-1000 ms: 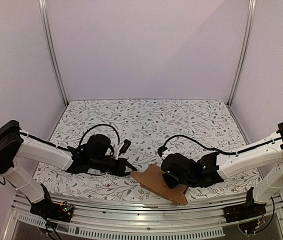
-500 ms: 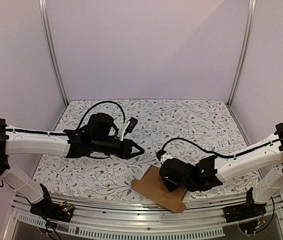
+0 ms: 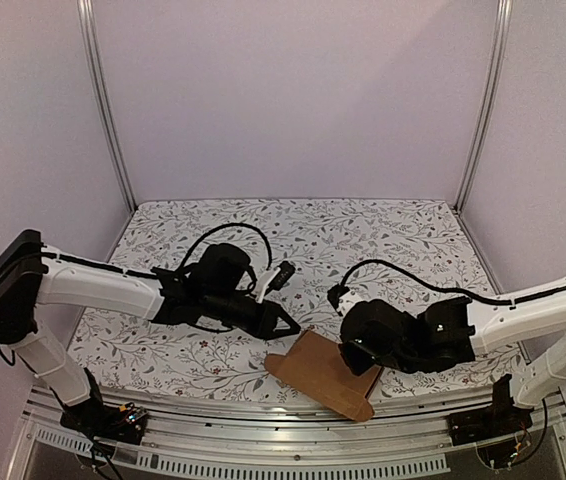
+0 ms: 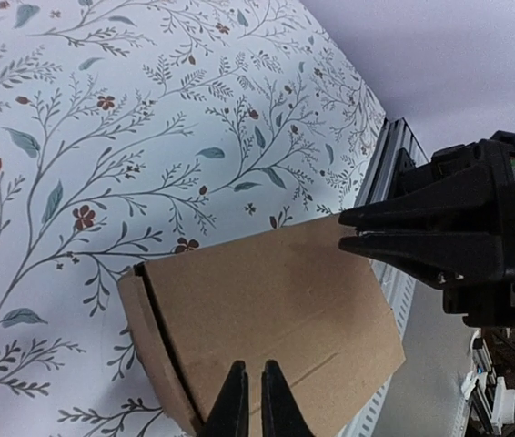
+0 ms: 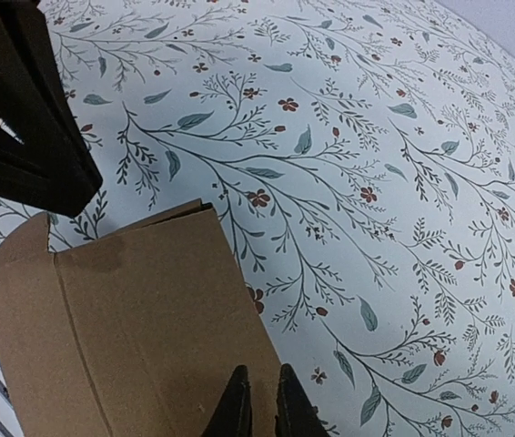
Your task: Fold the paper box
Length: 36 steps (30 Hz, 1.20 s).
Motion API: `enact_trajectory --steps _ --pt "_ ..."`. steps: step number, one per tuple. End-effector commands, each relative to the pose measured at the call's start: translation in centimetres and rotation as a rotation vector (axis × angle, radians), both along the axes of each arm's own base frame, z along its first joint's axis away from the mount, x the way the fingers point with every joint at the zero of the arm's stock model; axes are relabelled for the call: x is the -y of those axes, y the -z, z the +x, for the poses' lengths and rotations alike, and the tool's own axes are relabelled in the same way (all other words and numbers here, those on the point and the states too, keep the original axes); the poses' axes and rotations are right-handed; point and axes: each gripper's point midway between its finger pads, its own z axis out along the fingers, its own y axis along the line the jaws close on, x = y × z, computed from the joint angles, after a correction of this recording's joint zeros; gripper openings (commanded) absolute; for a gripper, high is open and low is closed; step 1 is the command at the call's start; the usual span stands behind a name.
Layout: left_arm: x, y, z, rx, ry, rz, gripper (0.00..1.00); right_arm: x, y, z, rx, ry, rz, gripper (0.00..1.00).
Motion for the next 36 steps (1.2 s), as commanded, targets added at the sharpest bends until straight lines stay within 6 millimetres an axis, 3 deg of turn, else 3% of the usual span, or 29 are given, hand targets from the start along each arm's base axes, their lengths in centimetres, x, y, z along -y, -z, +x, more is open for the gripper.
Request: enact_trajectory --steps 1,4,8,12,13,14,22,36 --pt "0.0 1.3 -0.4 0.007 0.014 0.042 0.09 1.7 -1.2 -1.1 -0.038 -0.007 -0.016 0.14" --pt "-0.3 1.6 0.1 0.03 0.0 0.086 0.17 3.2 -1.7 -1.8 -0.069 0.011 -0.003 0.34" --pt "-1.4 2.4 0.6 0.065 -0.022 0.184 0.36 5.0 -1.4 -2.7 -0.124 0.037 -0.007 0.61" --pt "-1.5 2.3 0.8 0.092 -0.015 0.198 0.51 5.5 -0.8 -3.5 -0.187 0.062 0.025 0.85" --pt "-1.5 2.3 0.8 0.092 -0.011 0.198 0.53 5.6 -0.6 -3.7 -0.199 0.066 0.03 0.96" --pt "-1.4 2.4 0.7 0.09 -0.004 0.197 0.56 5.7 -0.4 -3.8 -0.212 0.077 0.034 0.98" --pt "-0.6 3.7 0.1 0.041 0.047 0.198 0.62 6.9 2.3 -5.0 -0.344 0.222 0.09 0.99" --pt "0.0 5.7 -0.6 -0.029 0.073 0.203 0.59 7.0 5.7 -7.1 -0.537 0.365 0.23 0.99"
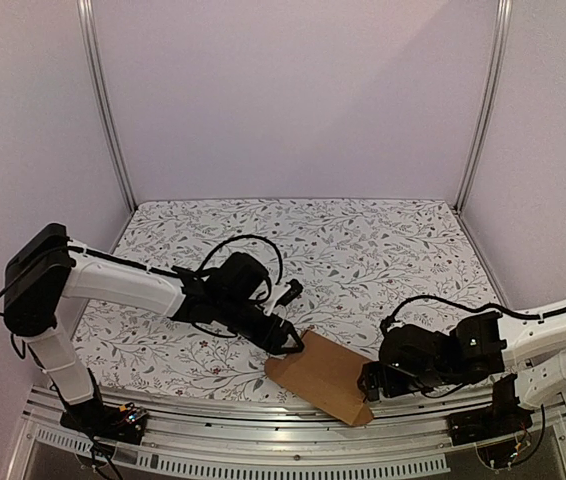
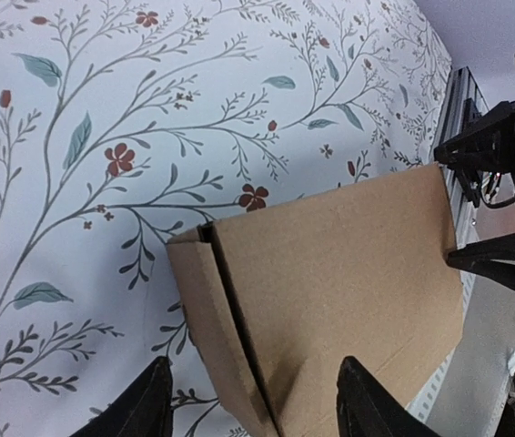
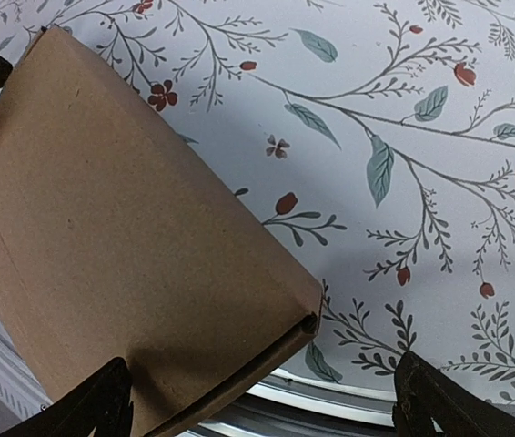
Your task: Fold the paper box
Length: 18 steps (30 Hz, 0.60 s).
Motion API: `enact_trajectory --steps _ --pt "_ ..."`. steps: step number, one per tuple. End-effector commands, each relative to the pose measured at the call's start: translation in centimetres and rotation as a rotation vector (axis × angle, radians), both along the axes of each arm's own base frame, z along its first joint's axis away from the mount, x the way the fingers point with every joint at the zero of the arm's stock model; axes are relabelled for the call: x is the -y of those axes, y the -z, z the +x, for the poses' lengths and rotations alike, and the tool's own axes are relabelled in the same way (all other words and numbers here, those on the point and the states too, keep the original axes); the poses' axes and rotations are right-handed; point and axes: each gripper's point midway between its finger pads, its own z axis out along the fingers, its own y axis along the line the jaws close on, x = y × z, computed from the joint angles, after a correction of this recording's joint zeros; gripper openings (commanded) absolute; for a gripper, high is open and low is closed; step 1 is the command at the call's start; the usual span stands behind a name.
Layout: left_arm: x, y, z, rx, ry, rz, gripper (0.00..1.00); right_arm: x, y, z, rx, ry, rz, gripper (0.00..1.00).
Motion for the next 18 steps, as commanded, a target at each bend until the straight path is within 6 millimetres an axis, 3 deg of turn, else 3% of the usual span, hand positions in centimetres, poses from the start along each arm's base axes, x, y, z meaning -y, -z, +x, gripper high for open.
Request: enact_trajectory --steps 1,8,18 --pt "0.6 0.5 -0.7 -0.031 0.02 -0.007 0.59 -0.6 0.7 -0.7 -0.068 0.075 0.094 0.99" --pt "0.2 1.2 -0.6 -0.042 -0.003 0.009 0.55 -1.3 1.4 -0.5 -0.103 0.14 0.168 0.99" --pt "-1.6 2.1 -0.2 -0.062 -0.087 0.048 0.36 -2.1 0.7 2.0 -0.052 0.214 0.262 0.96"
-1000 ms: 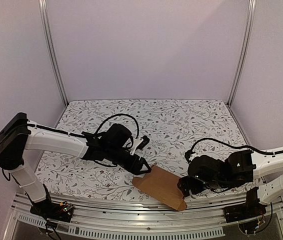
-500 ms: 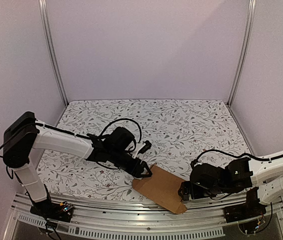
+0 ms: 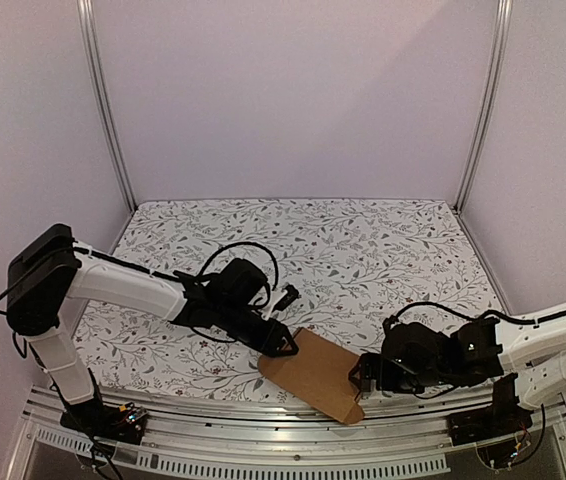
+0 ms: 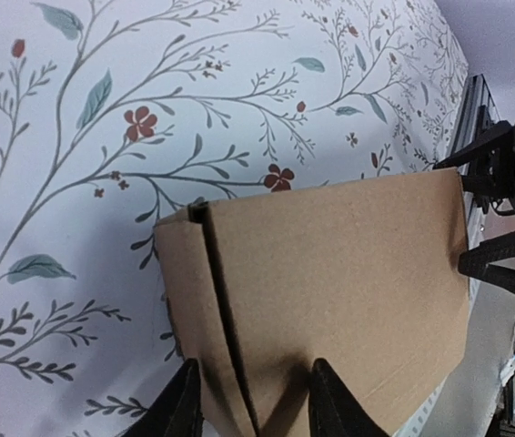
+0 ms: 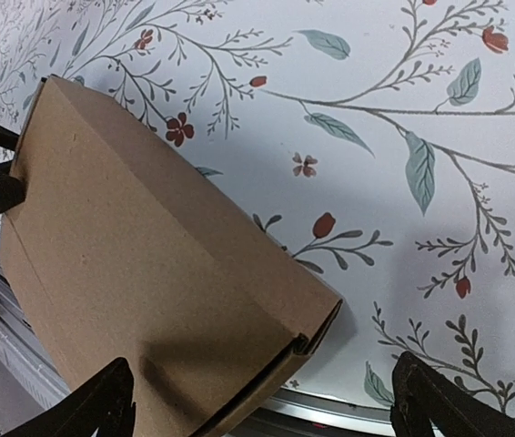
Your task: Fold the paper box
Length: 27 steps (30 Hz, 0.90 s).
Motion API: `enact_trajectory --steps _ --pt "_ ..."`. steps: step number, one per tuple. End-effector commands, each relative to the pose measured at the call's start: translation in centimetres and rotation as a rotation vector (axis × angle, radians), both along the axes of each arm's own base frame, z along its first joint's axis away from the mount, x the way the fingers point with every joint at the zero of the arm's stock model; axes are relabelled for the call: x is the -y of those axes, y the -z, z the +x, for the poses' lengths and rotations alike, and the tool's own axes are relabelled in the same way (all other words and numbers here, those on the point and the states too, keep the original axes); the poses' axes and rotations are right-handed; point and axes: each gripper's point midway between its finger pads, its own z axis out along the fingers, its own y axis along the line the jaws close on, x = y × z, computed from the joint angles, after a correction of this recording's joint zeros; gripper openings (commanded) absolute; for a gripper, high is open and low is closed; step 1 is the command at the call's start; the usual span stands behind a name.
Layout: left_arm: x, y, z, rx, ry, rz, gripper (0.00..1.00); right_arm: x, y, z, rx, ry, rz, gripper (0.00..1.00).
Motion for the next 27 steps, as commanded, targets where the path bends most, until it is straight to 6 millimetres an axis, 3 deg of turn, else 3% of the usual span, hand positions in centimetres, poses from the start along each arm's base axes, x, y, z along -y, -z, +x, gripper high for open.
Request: enact_trajectory --steps 1,8,14,27 --pt "-1.4 0.7 0.1 -0.01 -0.056 0.029 0.34 -0.6 -0.3 1.6 0.029 0.056 0.063 0.95" --pt "-3.9 0.3 1.2 -0.004 -0.181 0.032 0.2 -3.3 -1.1 3.6 0.048 0.043 0.129 0.86" --pt "-5.9 0.7 1.4 -0.008 -0.273 0.045 0.14 -6.1 -1.4 5.1 0.067 0.004 0.145 0.83" --pt "-9.9 -0.1 2.2 0.032 -0.476 0.023 0.13 -11.2 -2.4 10.1 0.105 -0.075 0.184 0.72"
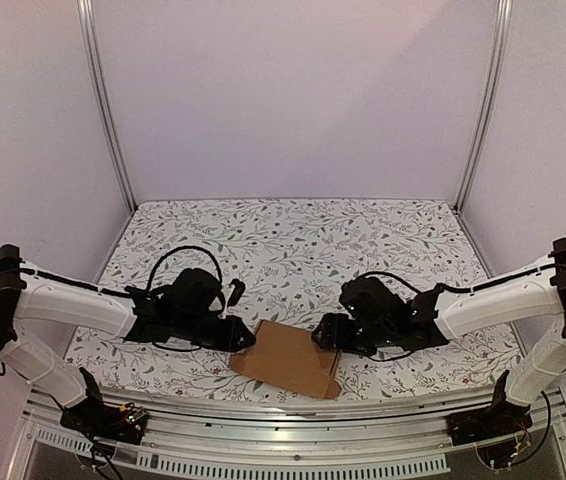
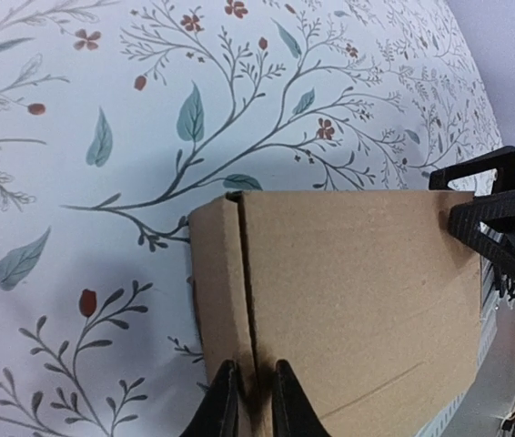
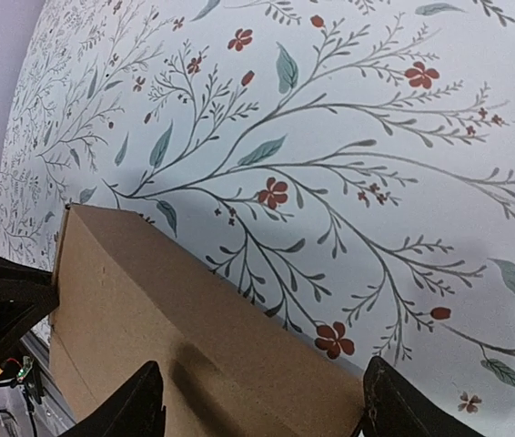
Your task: Fold the paper box
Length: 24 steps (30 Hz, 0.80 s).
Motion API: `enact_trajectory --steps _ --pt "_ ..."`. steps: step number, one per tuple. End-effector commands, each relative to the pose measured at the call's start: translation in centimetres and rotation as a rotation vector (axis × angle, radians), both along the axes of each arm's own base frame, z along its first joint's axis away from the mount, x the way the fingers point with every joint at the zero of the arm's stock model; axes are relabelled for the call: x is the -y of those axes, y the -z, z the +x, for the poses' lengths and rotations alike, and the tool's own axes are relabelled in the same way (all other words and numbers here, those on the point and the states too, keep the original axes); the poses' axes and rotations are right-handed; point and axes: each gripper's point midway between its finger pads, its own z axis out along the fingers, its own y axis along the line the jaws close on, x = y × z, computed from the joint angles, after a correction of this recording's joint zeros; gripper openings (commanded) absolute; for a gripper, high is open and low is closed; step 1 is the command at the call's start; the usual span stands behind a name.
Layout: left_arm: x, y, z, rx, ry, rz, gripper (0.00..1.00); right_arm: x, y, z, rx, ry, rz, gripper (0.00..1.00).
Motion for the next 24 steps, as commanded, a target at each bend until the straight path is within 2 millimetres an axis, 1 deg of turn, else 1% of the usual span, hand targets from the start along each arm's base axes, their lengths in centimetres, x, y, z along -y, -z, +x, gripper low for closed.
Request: enact_trajectory --steps 1,3,6,7,8,11,13,15,17,18,20,21,22,24 --pt "-2.4 0.1 0.7 0.012 -0.128 0.017 0.13 -3.7 -1.7 2.0 0.046 -0.075 0.08 0.71" --pt "-3.0 -0.3 0.9 0.023 -0.173 0.003 0.13 -4.5 -2.0 3.3 0.056 -0.083 0.091 0.7" --pt "-3.7 -0.5 1.0 0.028 -0.224 -0.023 0.12 -5.5 -1.9 5.5 0.076 -0.092 0.084 0.69" --pt "-3.9 -0.5 0.9 0.022 -0.233 -0.029 0.12 -5.9 -1.4 5.8 0.058 -0.113 0.088 0.69" --pt "-4.2 -0.5 1.1 0.032 -0.254 -0.026 0.11 -6.2 -1.5 6.5 0.069 -0.128 0.084 0.69" --pt "-4.7 -0.5 1.4 0.04 -0.295 -0.024 0.09 -6.5 -0.7 8.3 0.061 -0.151 0.082 0.68" --pt "-5.1 -0.5 1.6 0.043 -0.325 -0.024 0.09 -5.9 -0.4 9.3 0.073 -0.163 0.055 0.68" --pt "-5.5 -0.7 1.9 0.054 -0.362 -0.033 0.1 -5.1 -0.8 10.0 0.106 -0.172 0.029 0.69" --pt "-6.0 -0.7 2.1 0.06 -0.393 -0.037 0.1 -3.4 -0.8 10.4 0.121 -0.171 -0.051 0.73" --pt "-6.2 -0.7 2.2 0.064 -0.407 -0.041 0.1 -2.6 -1.3 10.5 0.149 -0.182 -0.09 0.75" --pt "-6.5 -0.8 2.3 0.071 -0.428 -0.052 0.1 -1.0 -1.8 10.8 0.19 -0.181 -0.176 0.78" --pt "-6.6 -0.9 2.3 0.073 -0.436 -0.058 0.1 -0.4 -2.5 10.7 0.206 -0.183 -0.2 0.79" --pt "-6.6 -0.9 2.4 0.075 -0.442 -0.062 0.1 0.2 -2.6 10.5 0.211 -0.199 -0.231 0.8" --pt "-6.6 -1.0 2.5 0.079 -0.445 -0.066 0.1 0.8 -3.1 10.0 0.219 -0.213 -0.245 0.8"
